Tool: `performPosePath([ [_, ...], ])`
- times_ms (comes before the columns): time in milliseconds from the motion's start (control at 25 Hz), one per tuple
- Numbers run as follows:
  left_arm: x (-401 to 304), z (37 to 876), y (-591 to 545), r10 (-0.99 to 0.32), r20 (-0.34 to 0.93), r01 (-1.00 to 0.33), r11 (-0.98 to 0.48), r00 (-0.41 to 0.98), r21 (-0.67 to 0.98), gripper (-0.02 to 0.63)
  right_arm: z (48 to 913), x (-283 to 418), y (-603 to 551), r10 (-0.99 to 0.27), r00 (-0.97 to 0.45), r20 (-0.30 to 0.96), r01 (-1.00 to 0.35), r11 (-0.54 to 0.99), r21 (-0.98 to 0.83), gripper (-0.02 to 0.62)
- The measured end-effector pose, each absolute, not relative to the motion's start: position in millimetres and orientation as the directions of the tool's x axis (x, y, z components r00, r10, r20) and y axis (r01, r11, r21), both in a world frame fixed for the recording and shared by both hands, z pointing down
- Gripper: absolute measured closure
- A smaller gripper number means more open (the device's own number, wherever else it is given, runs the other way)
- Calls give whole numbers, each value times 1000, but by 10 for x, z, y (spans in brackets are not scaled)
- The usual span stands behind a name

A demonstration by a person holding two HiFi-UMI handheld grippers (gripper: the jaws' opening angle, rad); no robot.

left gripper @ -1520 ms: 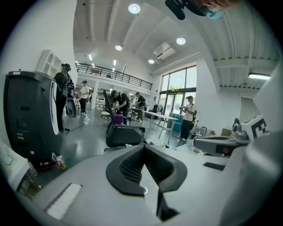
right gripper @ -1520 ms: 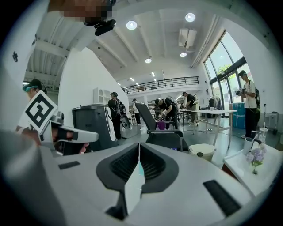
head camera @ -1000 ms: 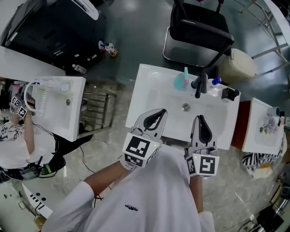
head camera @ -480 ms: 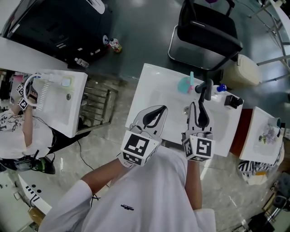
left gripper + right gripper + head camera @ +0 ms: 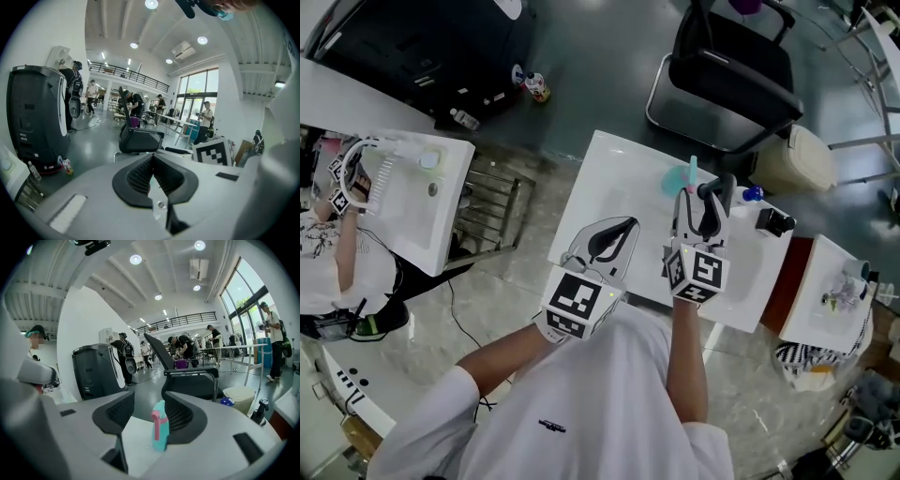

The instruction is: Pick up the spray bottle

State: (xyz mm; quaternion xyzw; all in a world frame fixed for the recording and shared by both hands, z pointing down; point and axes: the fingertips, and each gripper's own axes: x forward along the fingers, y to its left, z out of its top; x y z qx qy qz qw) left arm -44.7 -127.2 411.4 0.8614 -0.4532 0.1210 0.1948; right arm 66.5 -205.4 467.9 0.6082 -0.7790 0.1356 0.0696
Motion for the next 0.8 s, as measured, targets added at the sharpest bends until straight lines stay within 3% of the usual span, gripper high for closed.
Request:
performPosePath([
  [200,-462,4135,-1305,-734,392,-831,-510,555,223,601,4913,639,-2263,-919,-237,317,-971,214,-105,391],
  [800,-545,4152,-1381,-738,417,-846,-489,531,214,601,5505,626,-2585,-887,-217,407,-975,213,-54,377],
])
